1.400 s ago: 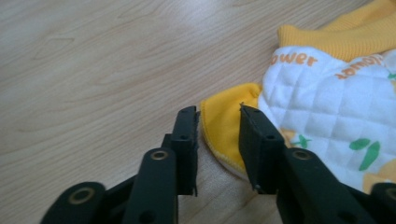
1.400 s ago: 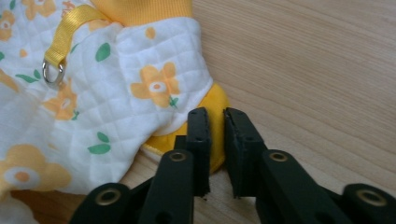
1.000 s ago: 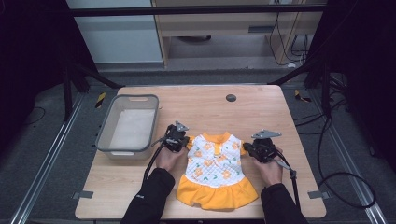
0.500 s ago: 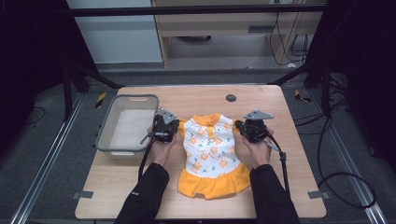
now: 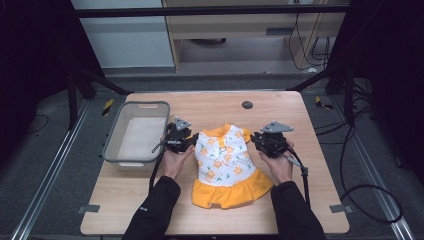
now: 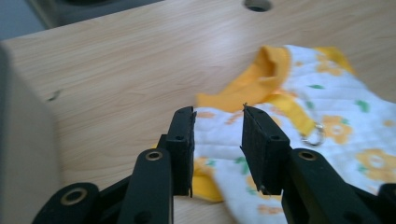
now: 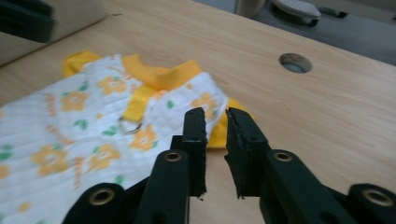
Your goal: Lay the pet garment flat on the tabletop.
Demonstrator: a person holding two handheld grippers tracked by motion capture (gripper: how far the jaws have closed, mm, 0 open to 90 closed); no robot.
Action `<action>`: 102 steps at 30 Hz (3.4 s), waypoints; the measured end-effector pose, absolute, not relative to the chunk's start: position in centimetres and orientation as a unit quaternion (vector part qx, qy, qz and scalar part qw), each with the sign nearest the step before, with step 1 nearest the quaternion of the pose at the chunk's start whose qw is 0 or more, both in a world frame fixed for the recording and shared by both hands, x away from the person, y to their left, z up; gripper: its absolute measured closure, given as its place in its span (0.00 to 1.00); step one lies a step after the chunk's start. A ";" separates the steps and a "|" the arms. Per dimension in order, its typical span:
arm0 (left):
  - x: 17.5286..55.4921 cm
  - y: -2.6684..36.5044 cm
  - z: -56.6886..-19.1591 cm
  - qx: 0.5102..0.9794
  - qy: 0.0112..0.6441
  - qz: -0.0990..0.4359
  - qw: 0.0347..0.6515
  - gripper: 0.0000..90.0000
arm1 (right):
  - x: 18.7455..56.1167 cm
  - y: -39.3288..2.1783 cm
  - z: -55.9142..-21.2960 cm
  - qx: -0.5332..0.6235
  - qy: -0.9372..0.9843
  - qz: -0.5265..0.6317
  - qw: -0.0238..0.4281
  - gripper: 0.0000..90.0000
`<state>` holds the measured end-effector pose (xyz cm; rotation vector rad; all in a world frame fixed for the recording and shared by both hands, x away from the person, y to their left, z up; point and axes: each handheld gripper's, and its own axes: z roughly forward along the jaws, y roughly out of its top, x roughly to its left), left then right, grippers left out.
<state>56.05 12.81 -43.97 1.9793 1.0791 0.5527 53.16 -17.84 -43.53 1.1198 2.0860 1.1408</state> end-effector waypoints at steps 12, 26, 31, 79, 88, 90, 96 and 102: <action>57.5 8.7 -48.6 0.828 0.405 0.219 0.321 0.70 | 47.6 -17.3 -48.3 0.380 0.824 0.384 0.169 1.00; 57.7 8.1 -49.6 0.826 0.401 0.235 0.319 0.71 | 44.9 -17.0 -49.7 0.393 0.833 0.365 0.134 1.00; 57.6 8.0 -49.6 0.828 0.396 0.232 0.323 0.71 | 44.5 -16.5 -49.7 0.394 0.834 0.364 0.130 1.00; 50.7 11.7 -48.9 0.875 0.327 0.169 0.316 0.73 | 48.8 -15.8 -50.2 0.408 0.818 0.372 0.160 0.98; 48.8 13.1 -46.8 0.855 0.325 0.168 0.367 0.64 | 48.1 -17.0 -48.4 0.397 0.800 0.412 0.182 0.87; 48.0 13.6 -46.3 0.851 0.321 0.170 0.380 0.63 | 47.7 -17.5 -47.9 0.398 0.793 0.421 0.186 0.82; 45.5 15.8 -45.9 0.843 0.317 0.175 0.397 0.58 | 46.3 -19.7 -46.6 0.390 0.778 0.449 0.203 0.71; 43.9 17.7 -46.1 0.839 0.322 0.180 0.400 0.52 | 44.9 -22.4 -46.1 0.413 0.753 0.464 0.217 0.60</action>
